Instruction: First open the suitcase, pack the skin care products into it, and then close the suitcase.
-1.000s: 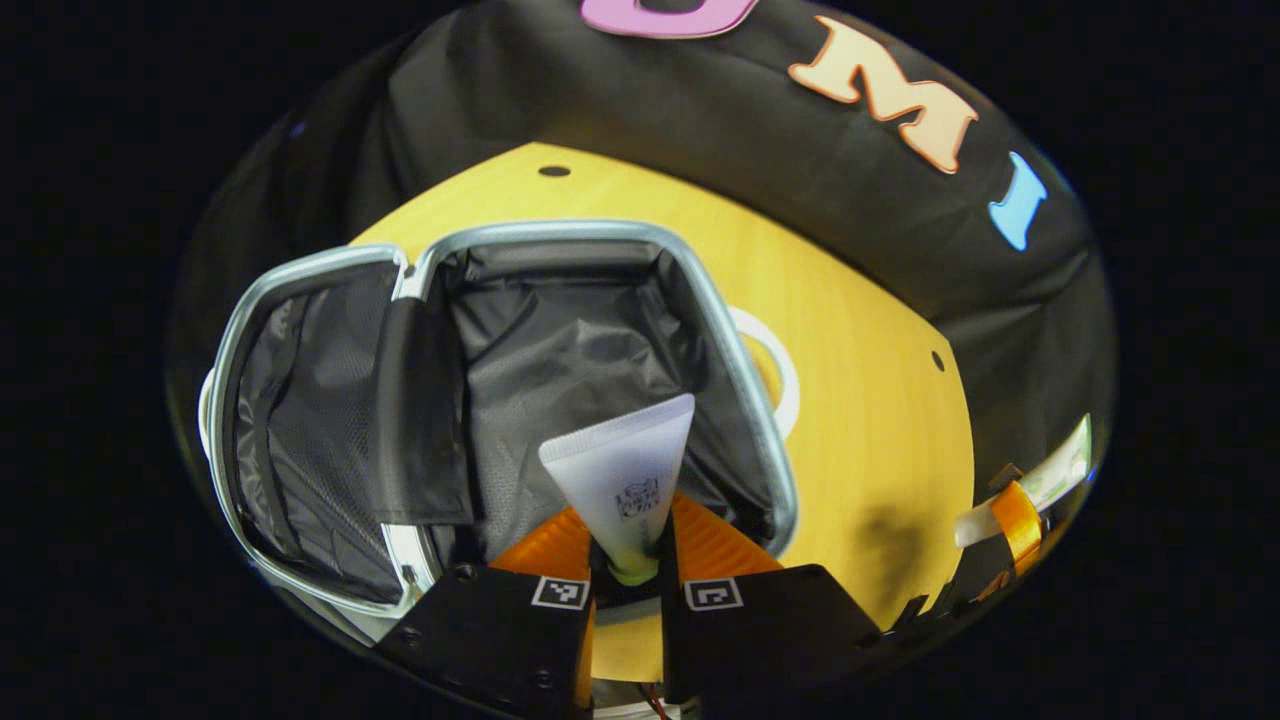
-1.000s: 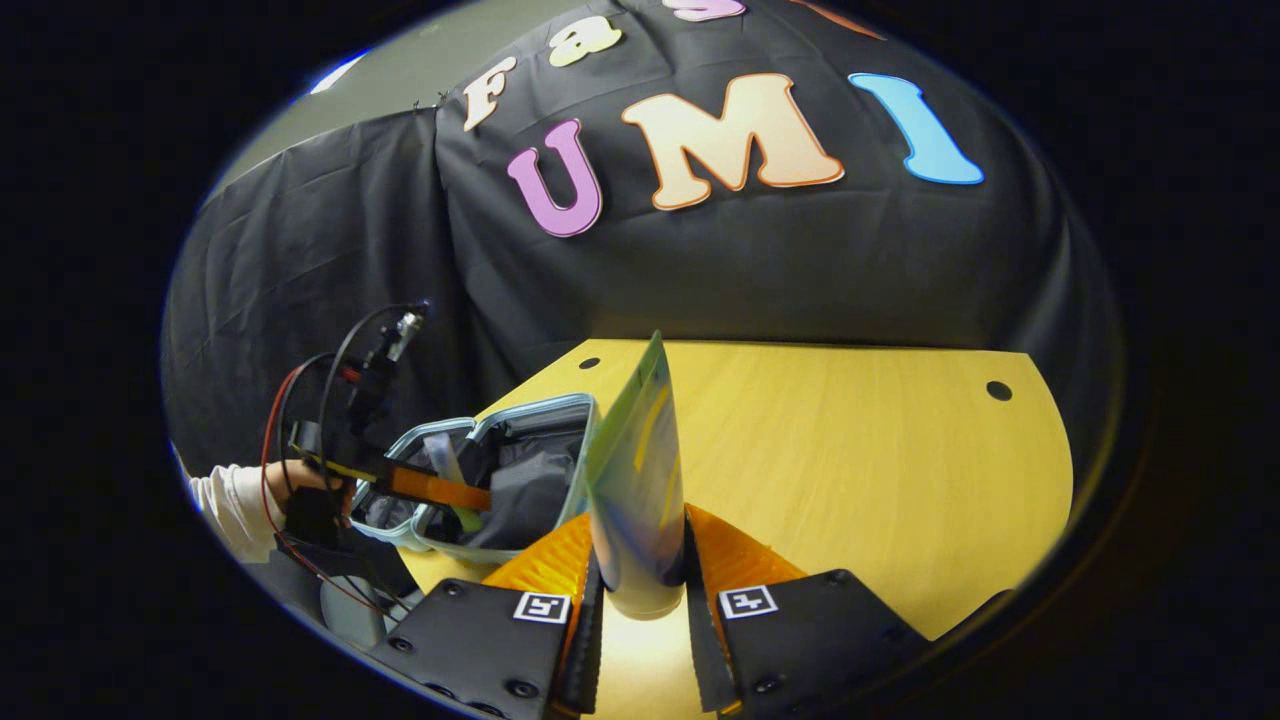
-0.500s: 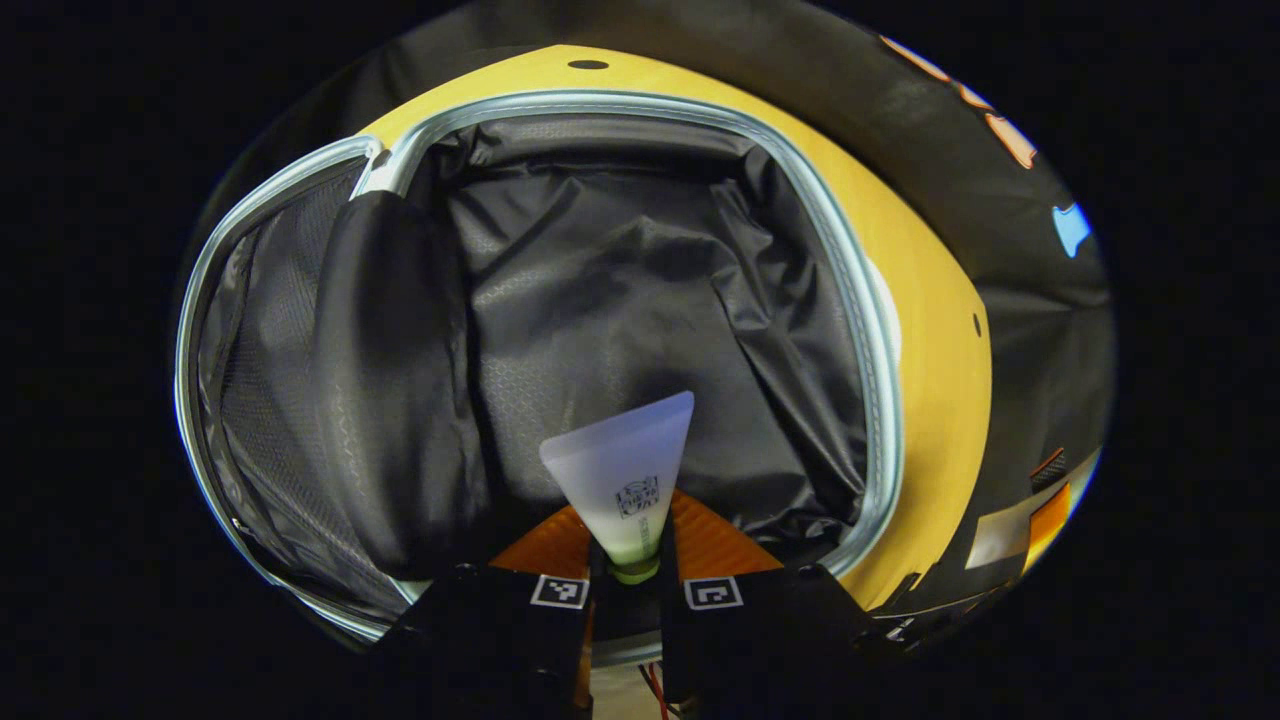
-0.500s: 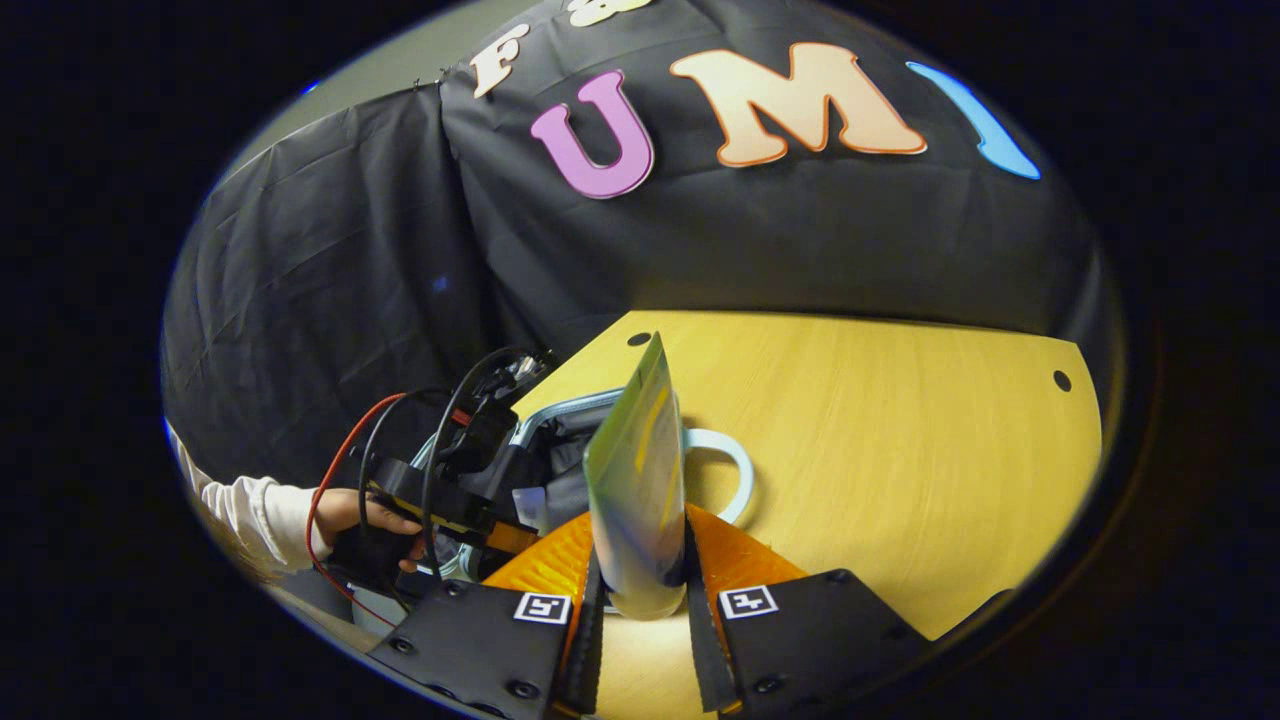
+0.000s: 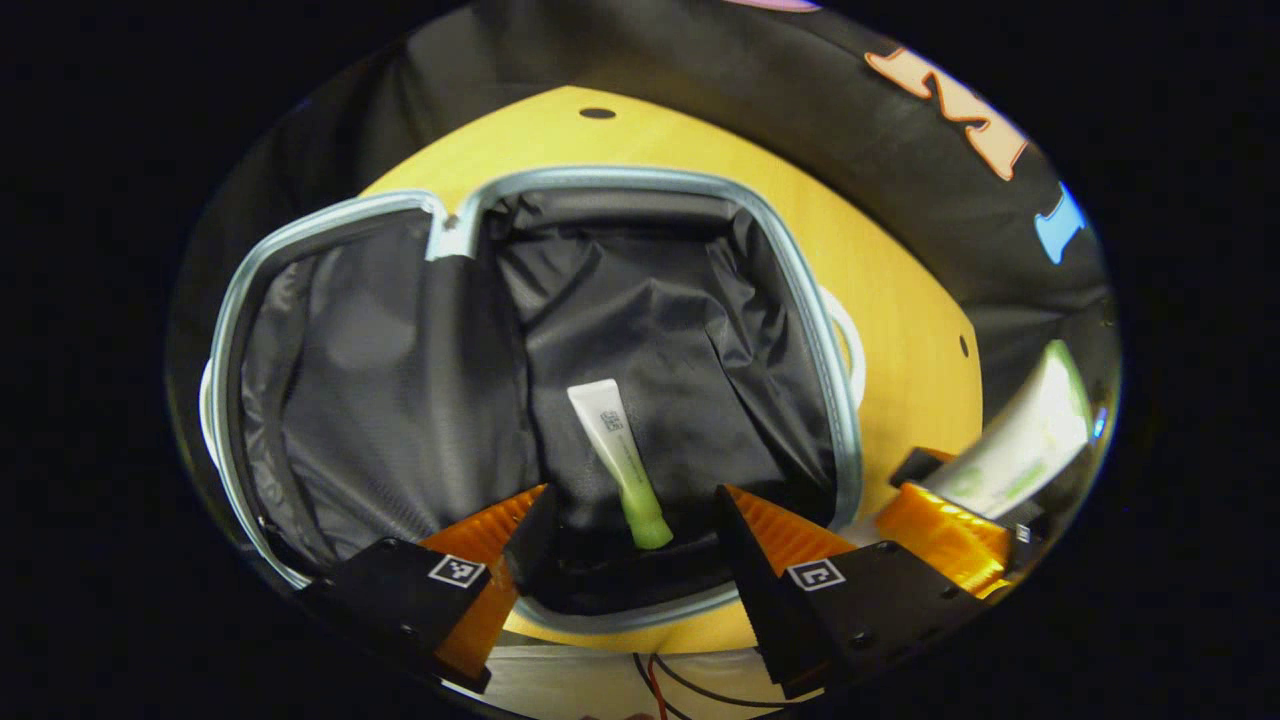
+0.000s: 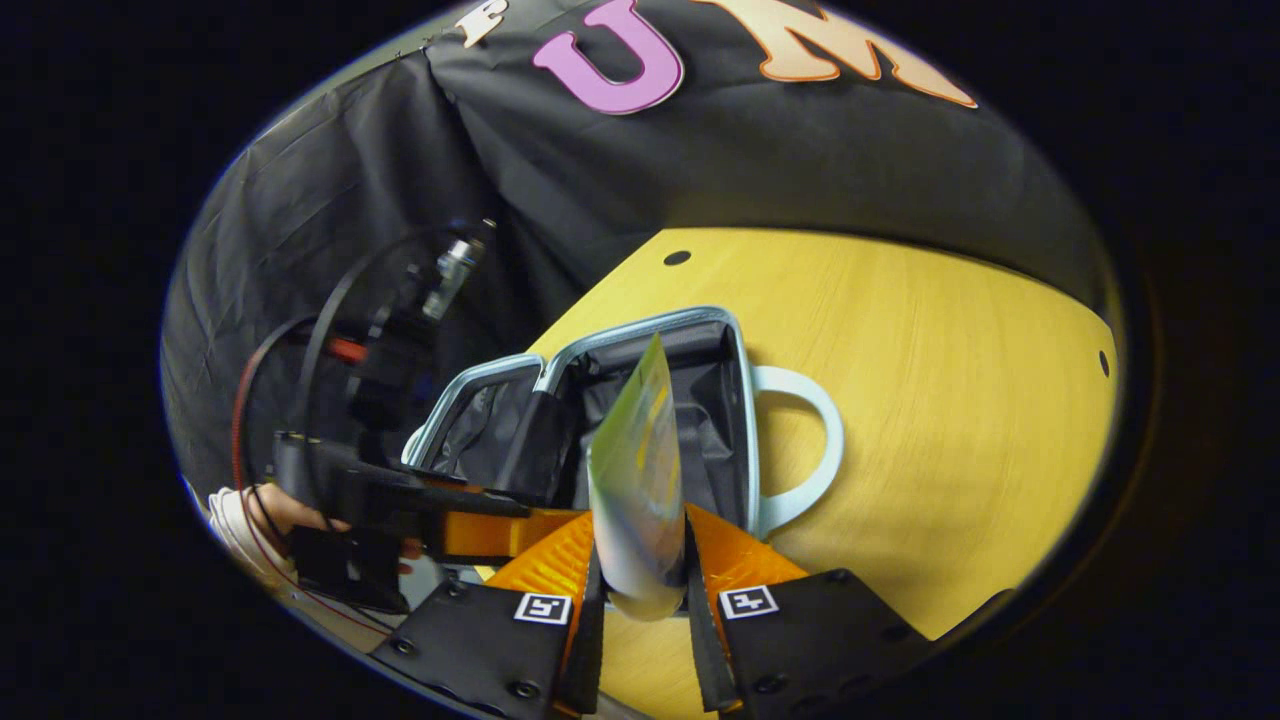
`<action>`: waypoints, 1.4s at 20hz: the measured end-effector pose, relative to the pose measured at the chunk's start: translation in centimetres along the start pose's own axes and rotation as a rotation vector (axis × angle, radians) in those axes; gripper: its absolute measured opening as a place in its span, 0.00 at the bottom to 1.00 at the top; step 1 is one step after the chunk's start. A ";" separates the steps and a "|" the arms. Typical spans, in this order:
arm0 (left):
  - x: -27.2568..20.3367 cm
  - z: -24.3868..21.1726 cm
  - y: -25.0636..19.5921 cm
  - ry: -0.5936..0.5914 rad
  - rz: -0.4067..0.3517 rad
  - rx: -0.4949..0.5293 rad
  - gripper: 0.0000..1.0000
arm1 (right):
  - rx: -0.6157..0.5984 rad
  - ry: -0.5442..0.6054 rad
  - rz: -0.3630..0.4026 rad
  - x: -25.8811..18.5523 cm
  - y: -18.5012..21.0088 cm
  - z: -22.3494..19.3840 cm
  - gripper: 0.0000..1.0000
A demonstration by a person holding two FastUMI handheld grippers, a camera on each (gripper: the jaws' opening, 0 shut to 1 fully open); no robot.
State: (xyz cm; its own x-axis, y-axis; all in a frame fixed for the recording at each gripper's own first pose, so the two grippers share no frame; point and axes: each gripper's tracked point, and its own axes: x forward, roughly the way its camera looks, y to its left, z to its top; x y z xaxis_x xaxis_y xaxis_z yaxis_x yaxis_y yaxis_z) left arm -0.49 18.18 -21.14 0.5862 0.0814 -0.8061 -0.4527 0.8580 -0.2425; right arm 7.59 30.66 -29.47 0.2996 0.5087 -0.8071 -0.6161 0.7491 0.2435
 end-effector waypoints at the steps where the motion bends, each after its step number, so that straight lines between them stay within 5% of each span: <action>1: -1.0 -0.1 0.7 -0.013 0.006 -0.023 0.94 | 0.001 0.031 -0.003 0.5 0.1 -0.4 0.39; 5: -4.5 -0.9 4.5 -0.041 0.025 -0.138 0.90 | 0.021 0.140 -0.012 2.8 0.3 -2.0 0.35; 7: -5.5 -1.2 6.0 -0.048 0.027 -0.186 0.99 | 0.021 0.186 -0.035 4.3 -0.2 -2.9 0.35; 10: -6.5 -0.7 7.9 -0.063 0.019 -0.238 0.99 | 0.023 0.221 -0.084 5.9 -1.0 -3.9 0.35; 17: -8.4 2.0 13.4 -0.108 0.040 -0.303 0.95 | 0.072 0.211 -0.164 8.1 -1.6 -4.4 0.37; 20: -9.2 2.8 16.4 -0.127 0.054 -0.336 0.95 | 0.086 0.192 -0.169 8.3 -1.5 -4.1 0.46; 21: -9.6 3.1 17.6 -0.137 0.063 -0.352 0.95 | 0.106 0.184 -0.160 8.0 -1.0 -3.8 0.35; 23: -10.3 3.6 20.4 -0.156 0.094 -0.383 0.95 | 0.142 0.142 -0.143 7.8 -0.5 -3.0 0.46; 26: -11.1 4.2 24.1 -0.180 0.130 -0.425 0.95 | 0.200 0.075 -0.113 6.9 0.6 -2.2 0.87; 27: -11.1 4.3 25.3 -0.191 0.142 -0.440 0.95 | 0.212 0.041 -0.108 6.0 0.7 -1.7 0.88; 28: -11.2 4.3 26.5 -0.193 0.151 -0.455 0.95 | 0.223 0.004 -0.115 5.3 0.5 -1.3 0.99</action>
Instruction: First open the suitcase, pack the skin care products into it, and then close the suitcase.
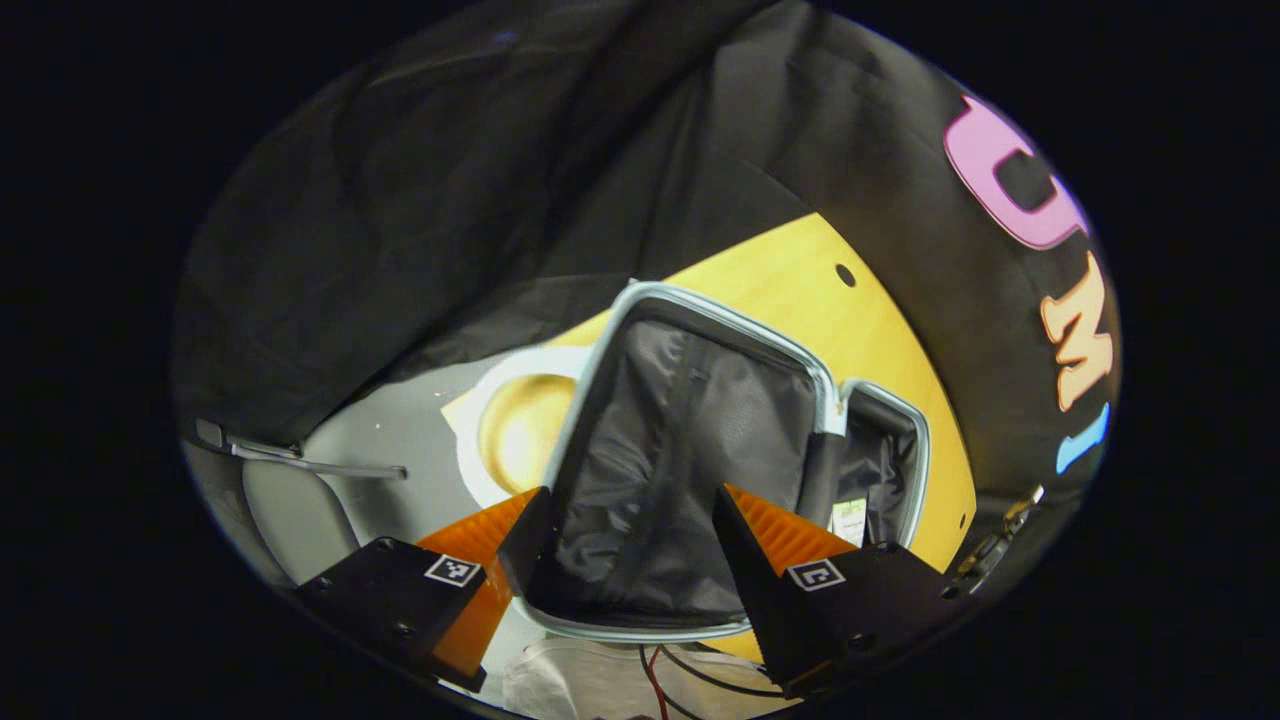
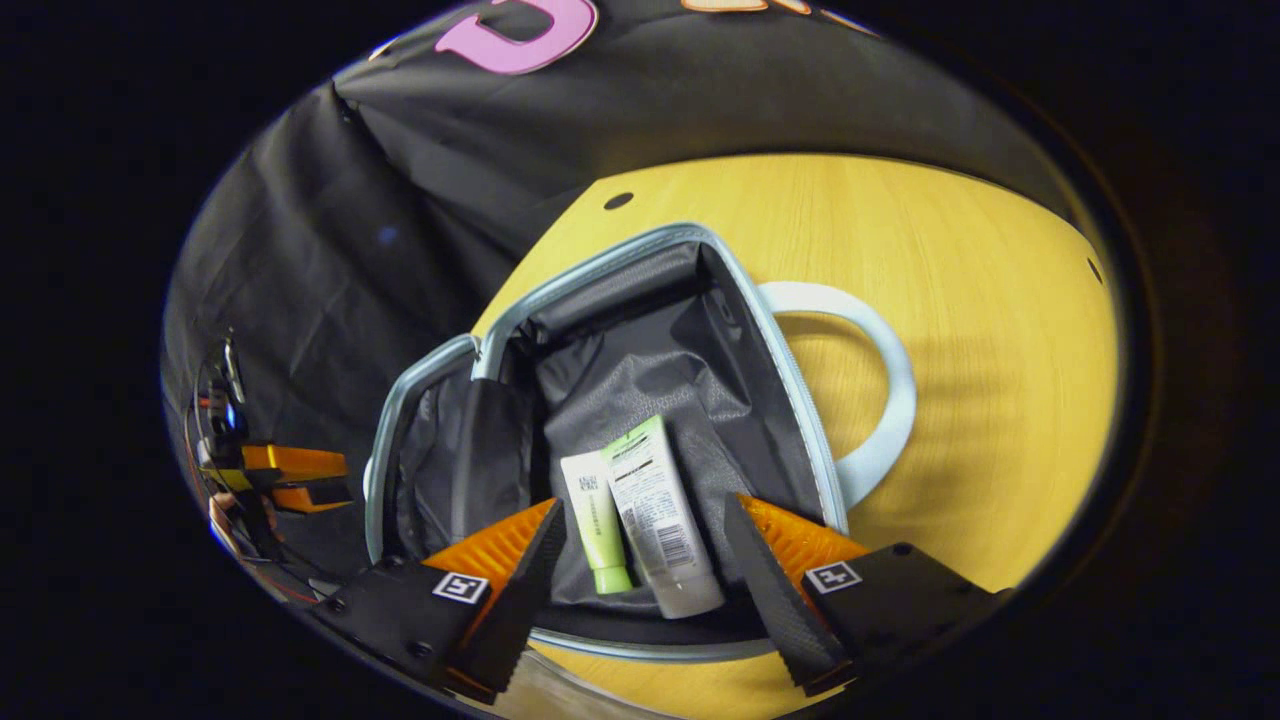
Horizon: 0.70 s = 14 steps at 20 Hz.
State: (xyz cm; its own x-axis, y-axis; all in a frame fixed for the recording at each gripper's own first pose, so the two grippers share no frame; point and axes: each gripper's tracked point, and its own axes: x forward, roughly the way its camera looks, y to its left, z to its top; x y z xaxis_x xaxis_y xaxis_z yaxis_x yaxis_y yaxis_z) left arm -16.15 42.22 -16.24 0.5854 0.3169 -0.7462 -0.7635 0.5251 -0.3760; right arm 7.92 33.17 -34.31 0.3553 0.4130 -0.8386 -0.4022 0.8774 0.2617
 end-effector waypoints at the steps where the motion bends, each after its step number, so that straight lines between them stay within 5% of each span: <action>1: 0.3 0.3 1.0 -0.003 0.005 -0.009 0.95 | 0.014 -0.038 -0.007 -0.9 -0.2 0.4 0.98; 8: 2.8 1.6 7.5 0.004 0.065 -0.061 0.95 | 0.116 -0.300 -0.144 -10.0 -5.7 4.5 0.98; 14: 4.3 2.4 8.0 0.020 -0.061 -0.155 0.93 | 0.183 -0.422 -0.306 -17.7 -11.2 6.2 0.98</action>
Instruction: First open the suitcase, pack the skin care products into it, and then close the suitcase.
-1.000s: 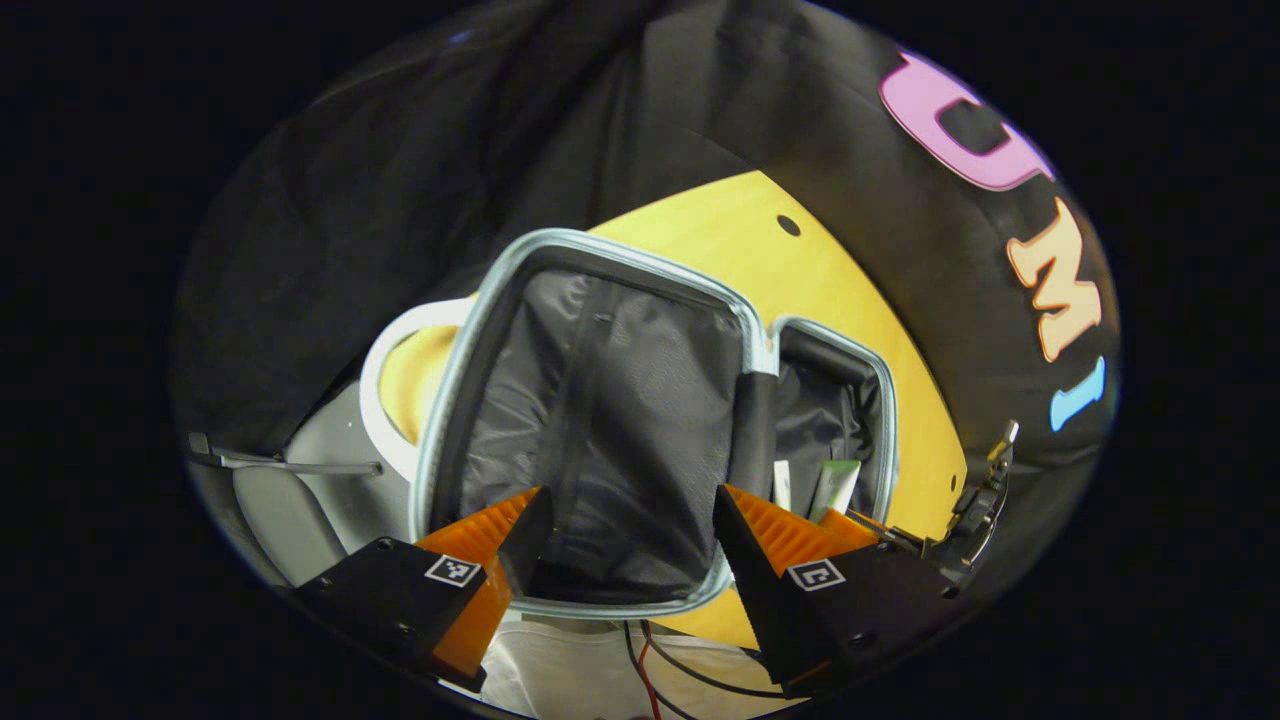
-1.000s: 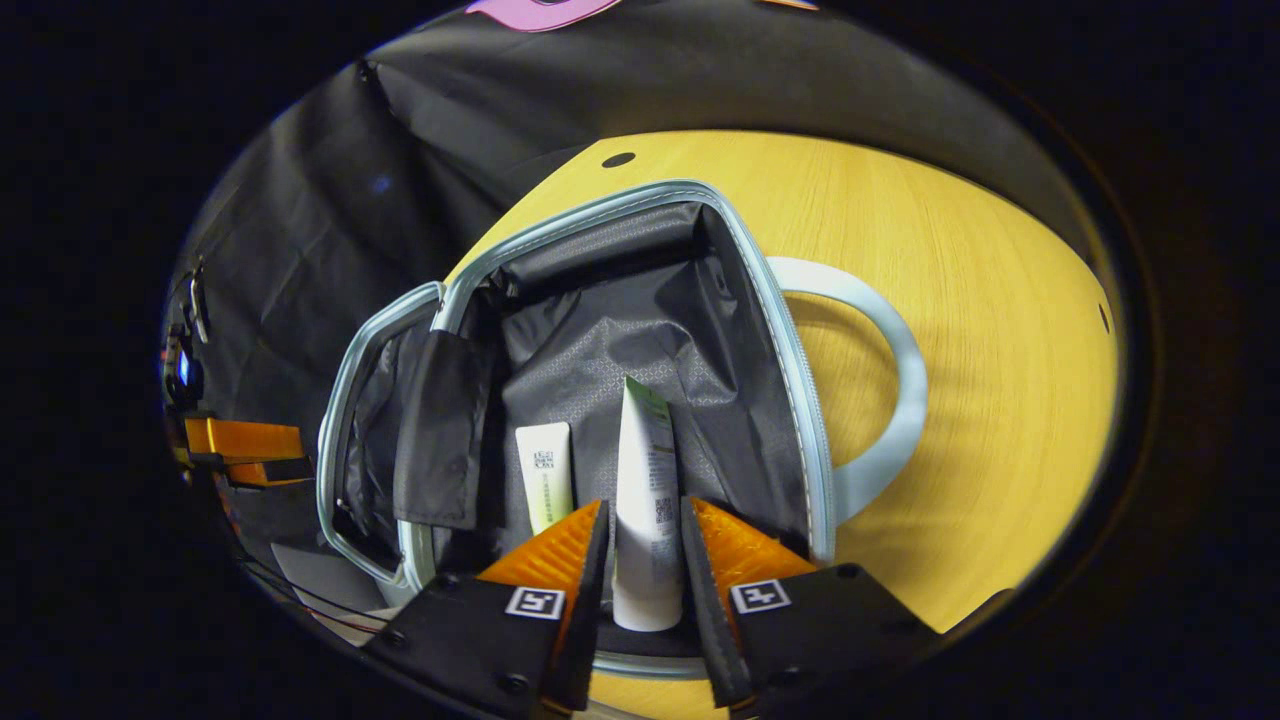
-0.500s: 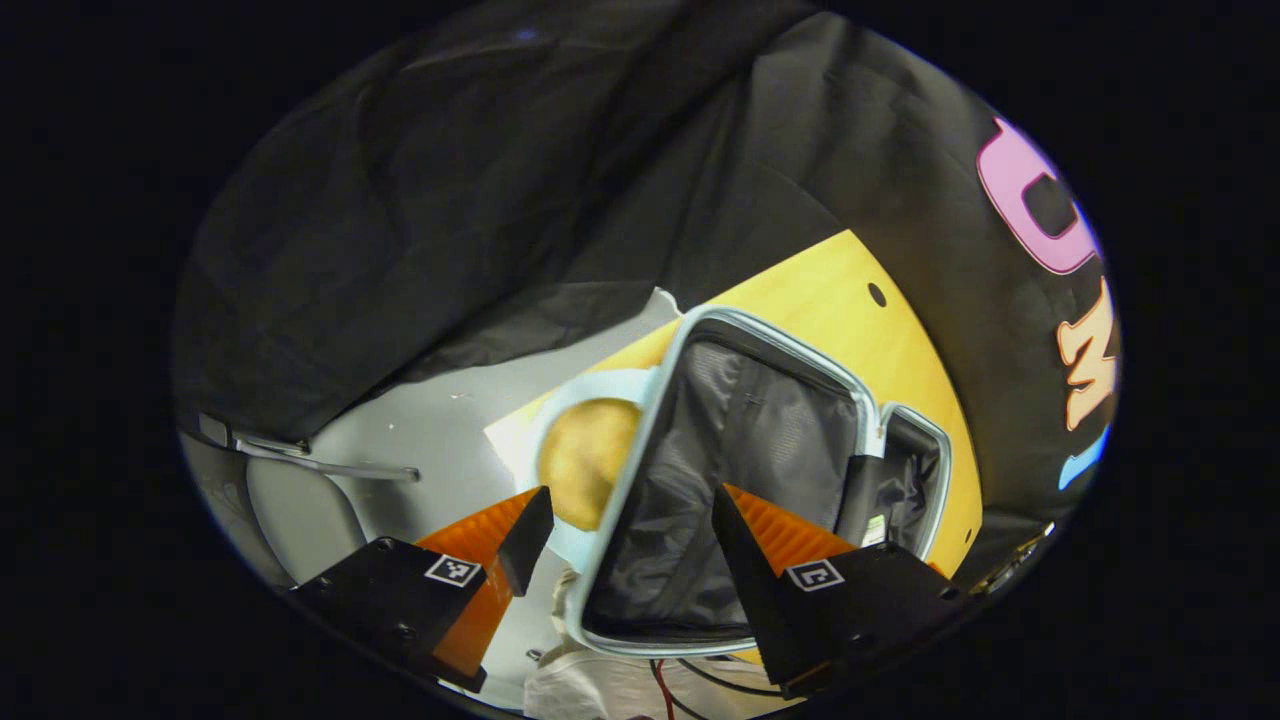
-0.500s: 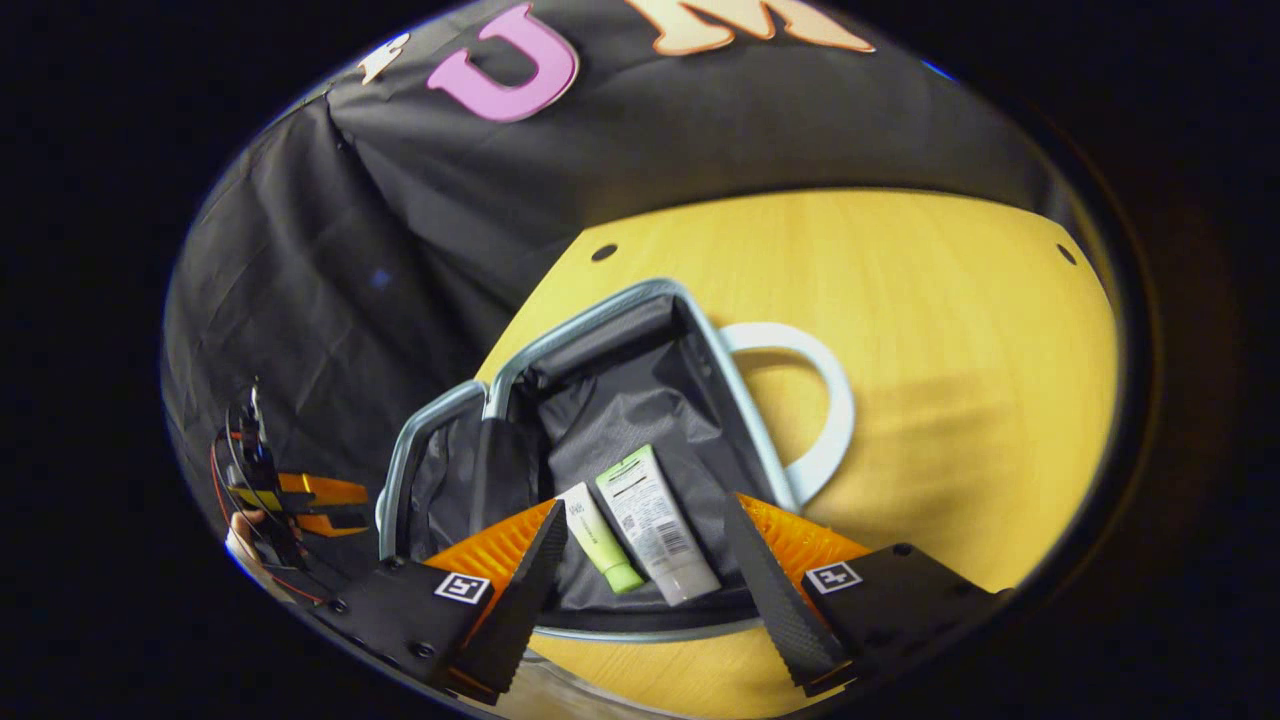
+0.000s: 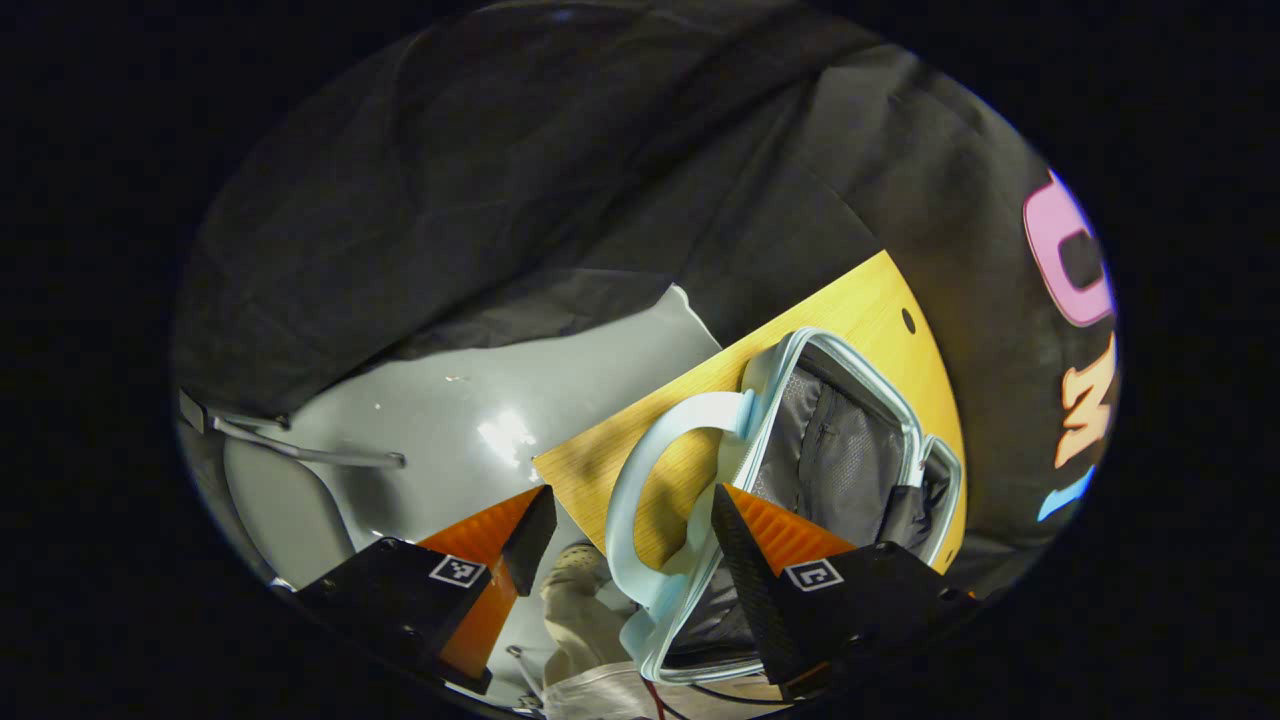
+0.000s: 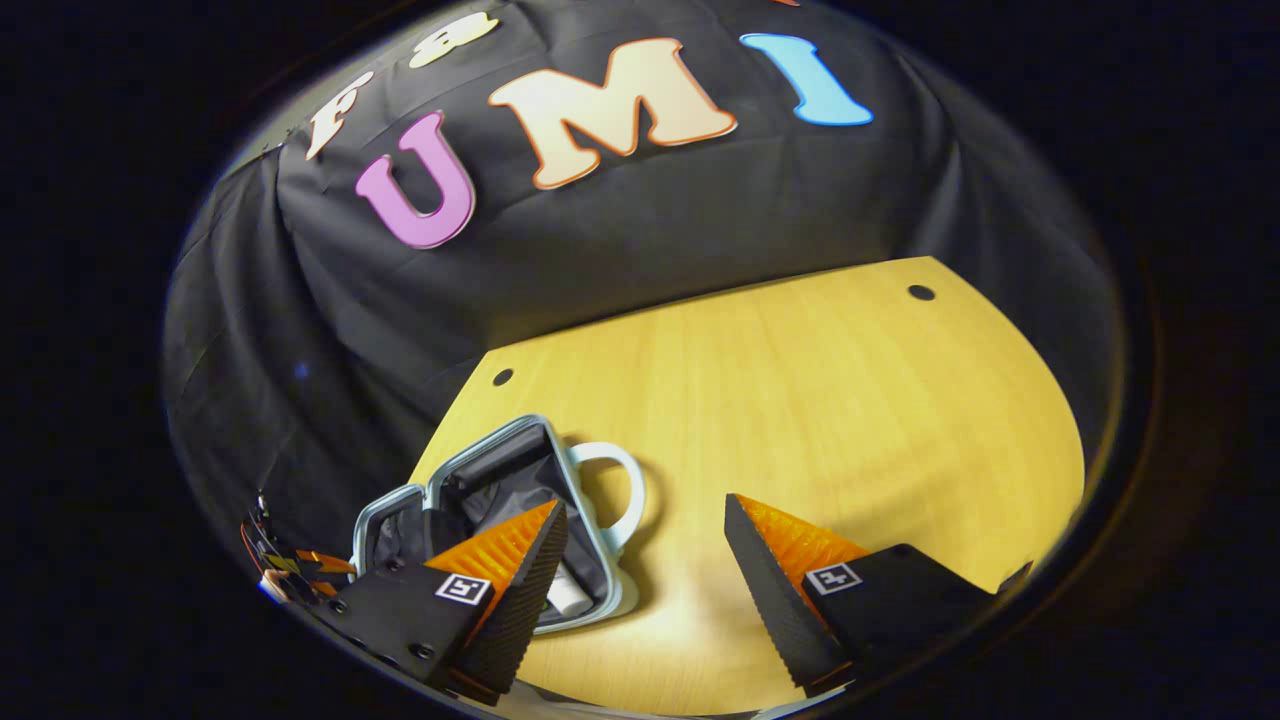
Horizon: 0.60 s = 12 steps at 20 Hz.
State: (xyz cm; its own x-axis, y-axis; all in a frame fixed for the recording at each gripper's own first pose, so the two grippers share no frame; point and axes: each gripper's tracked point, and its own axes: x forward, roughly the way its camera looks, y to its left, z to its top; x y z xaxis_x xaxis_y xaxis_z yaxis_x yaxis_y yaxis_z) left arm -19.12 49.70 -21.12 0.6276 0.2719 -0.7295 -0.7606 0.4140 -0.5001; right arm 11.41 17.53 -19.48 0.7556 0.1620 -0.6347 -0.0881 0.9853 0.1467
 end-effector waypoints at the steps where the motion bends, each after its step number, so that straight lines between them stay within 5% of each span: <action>1: -0.2 0.3 -0.1 -0.006 -0.025 -0.016 0.92 | 0.012 -0.014 -0.014 -0.5 -0.7 0.5 0.98; 12: 3.0 0.5 0.2 0.024 -0.094 -0.098 0.86 | 0.025 -0.020 -0.044 -1.3 -1.5 0.5 0.98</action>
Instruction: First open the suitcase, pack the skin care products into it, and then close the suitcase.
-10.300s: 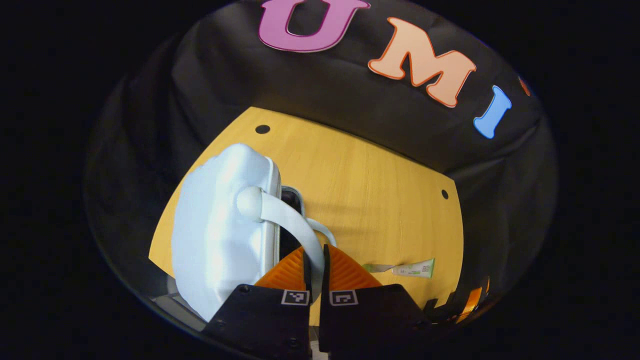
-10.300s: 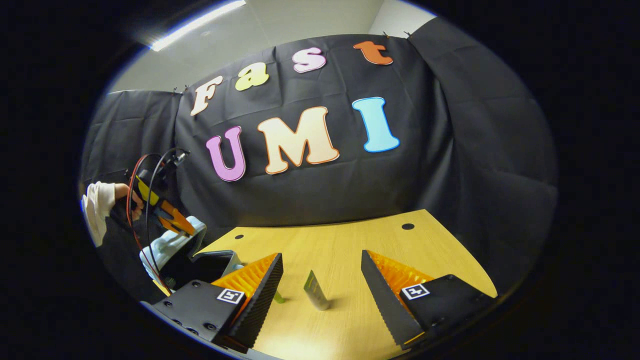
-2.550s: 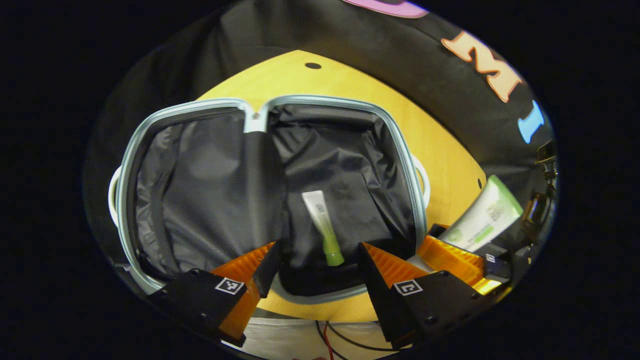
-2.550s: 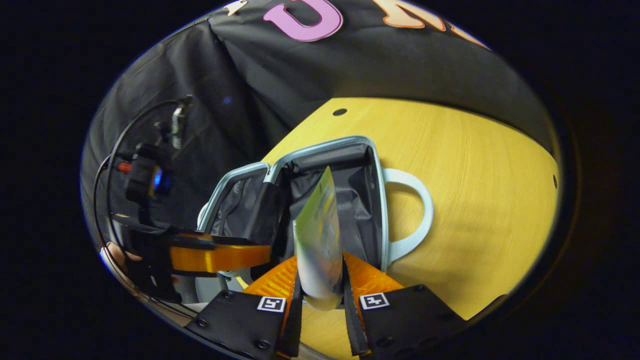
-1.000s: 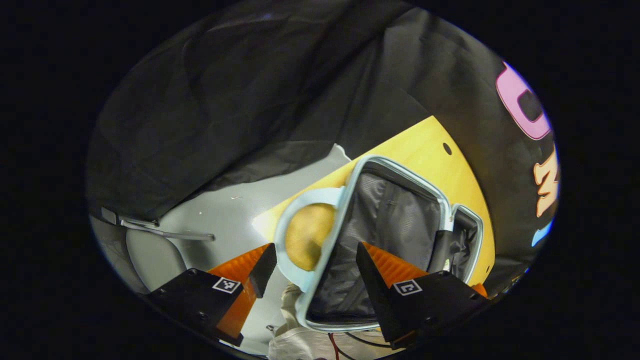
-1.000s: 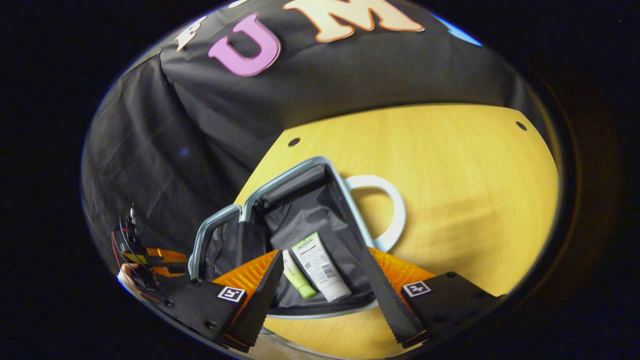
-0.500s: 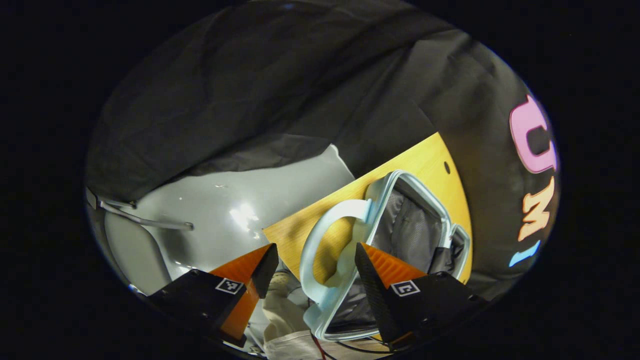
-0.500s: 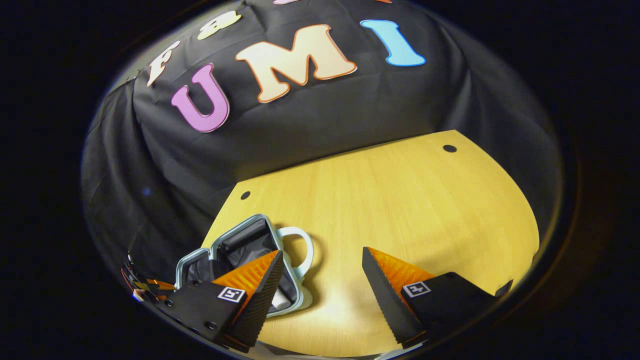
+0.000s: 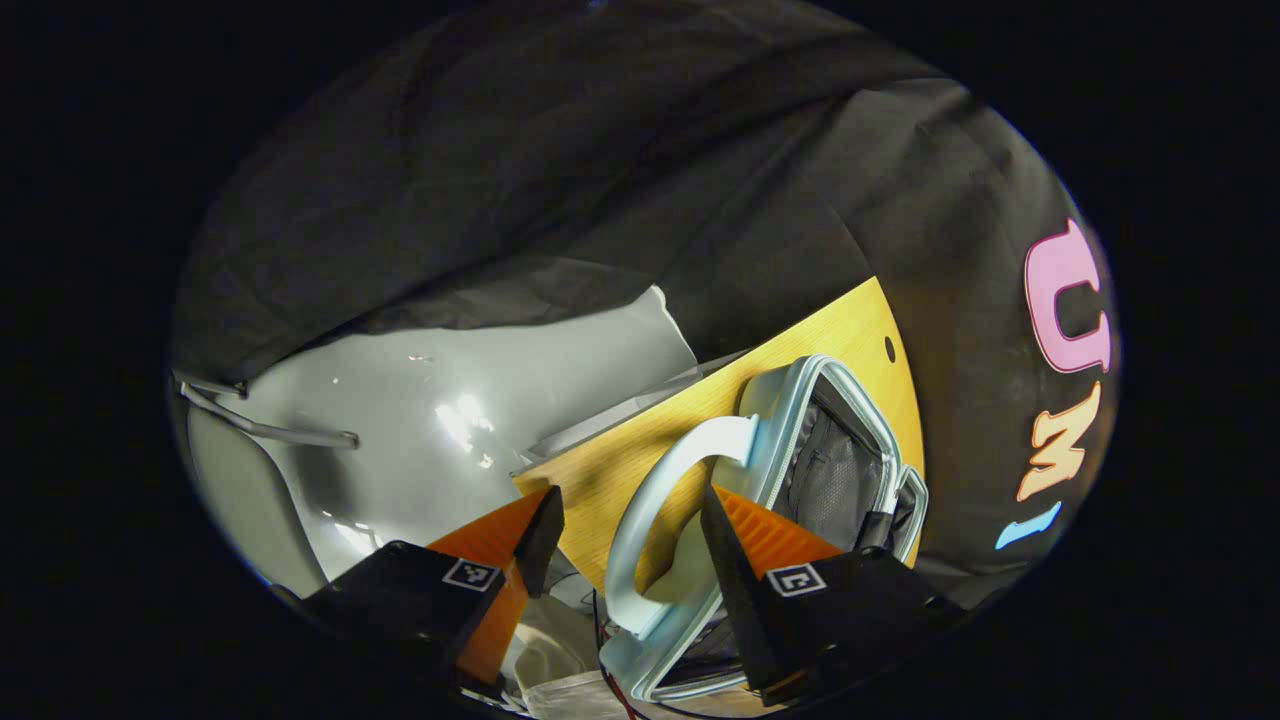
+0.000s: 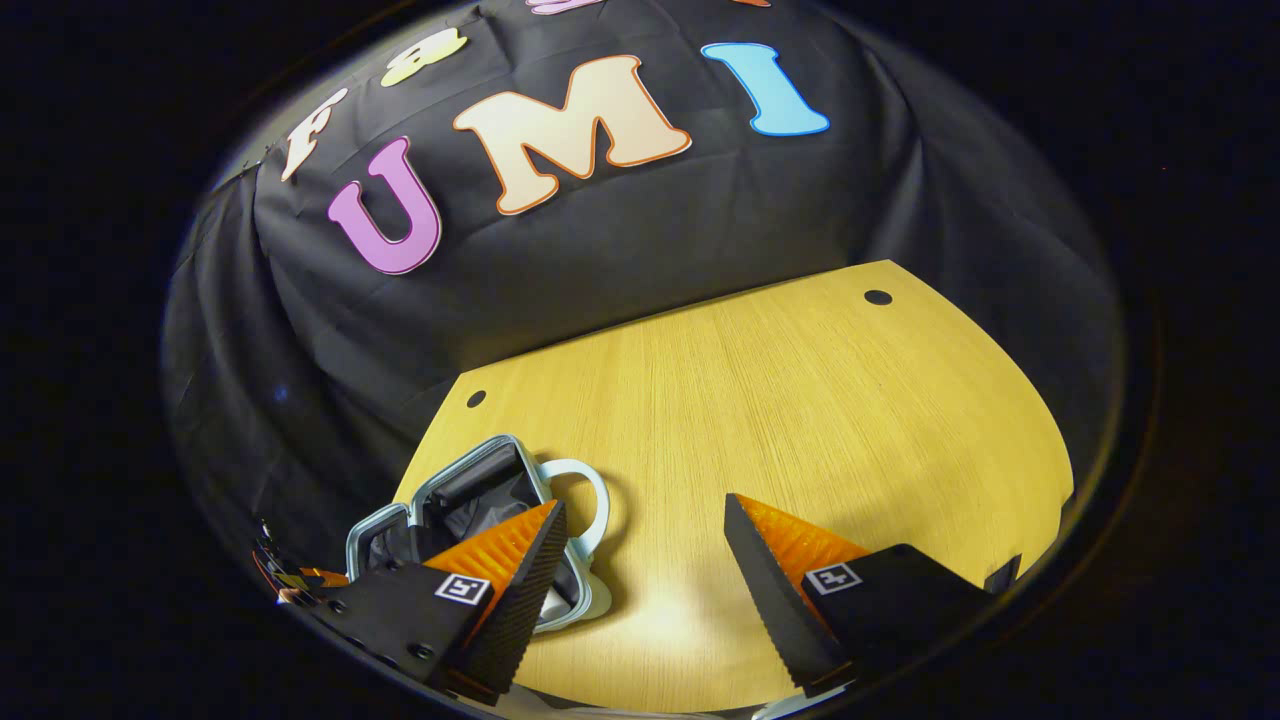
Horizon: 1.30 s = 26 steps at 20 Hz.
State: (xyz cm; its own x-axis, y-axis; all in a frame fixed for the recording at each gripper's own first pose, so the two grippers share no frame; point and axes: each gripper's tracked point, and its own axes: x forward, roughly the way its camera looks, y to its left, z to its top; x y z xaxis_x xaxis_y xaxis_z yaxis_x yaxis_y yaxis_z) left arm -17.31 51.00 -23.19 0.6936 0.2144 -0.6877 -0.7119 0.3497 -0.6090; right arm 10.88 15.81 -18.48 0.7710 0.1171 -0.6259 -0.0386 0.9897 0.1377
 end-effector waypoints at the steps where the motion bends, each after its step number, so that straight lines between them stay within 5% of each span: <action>1: 0.4 -0.1 -0.3 0.002 -0.012 -0.018 0.78 | -0.001 -0.004 0.000 -0.1 0.0 0.0 0.98; 3: 1.1 -0.3 -0.6 0.011 -0.039 -0.042 0.65 | -0.005 -0.005 0.001 -0.3 0.2 -0.2 0.98; 5: 1.5 -0.3 0.2 0.013 -0.018 -0.050 0.37 | -0.008 0.001 0.000 -0.5 0.2 -0.6 0.98; 6: 1.2 -0.4 0.3 0.018 -0.019 -0.055 0.14 | -0.008 0.004 -0.001 -0.6 0.2 -0.7 0.98; 7: 1.2 -0.4 0.0 0.013 -0.030 -0.055 0.24 | -0.006 0.010 -0.001 -0.6 0.2 -0.9 0.98; 14: -1.4 0.0 -2.7 -0.024 -0.134 -0.021 0.02 | -0.009 0.014 0.022 -1.0 0.6 -1.5 0.98; 19: -7.0 1.2 -8.3 -0.081 -0.253 -0.016 0.00 | 0.012 0.013 0.054 -1.3 0.7 -1.8 0.98; 26: -13.4 -1.2 -17.6 -0.155 -0.275 0.189 0.00 | 0.020 -0.039 0.081 -2.2 0.3 -1.5 0.98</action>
State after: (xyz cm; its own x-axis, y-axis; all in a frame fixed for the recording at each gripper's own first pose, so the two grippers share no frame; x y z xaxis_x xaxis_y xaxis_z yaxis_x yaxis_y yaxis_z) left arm -14.23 40.92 -3.72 0.8750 0.2196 -0.4315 -0.4737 0.5727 -0.6691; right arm 8.27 15.95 -18.22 0.7902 0.1926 -0.5818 -0.0893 0.9754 0.2016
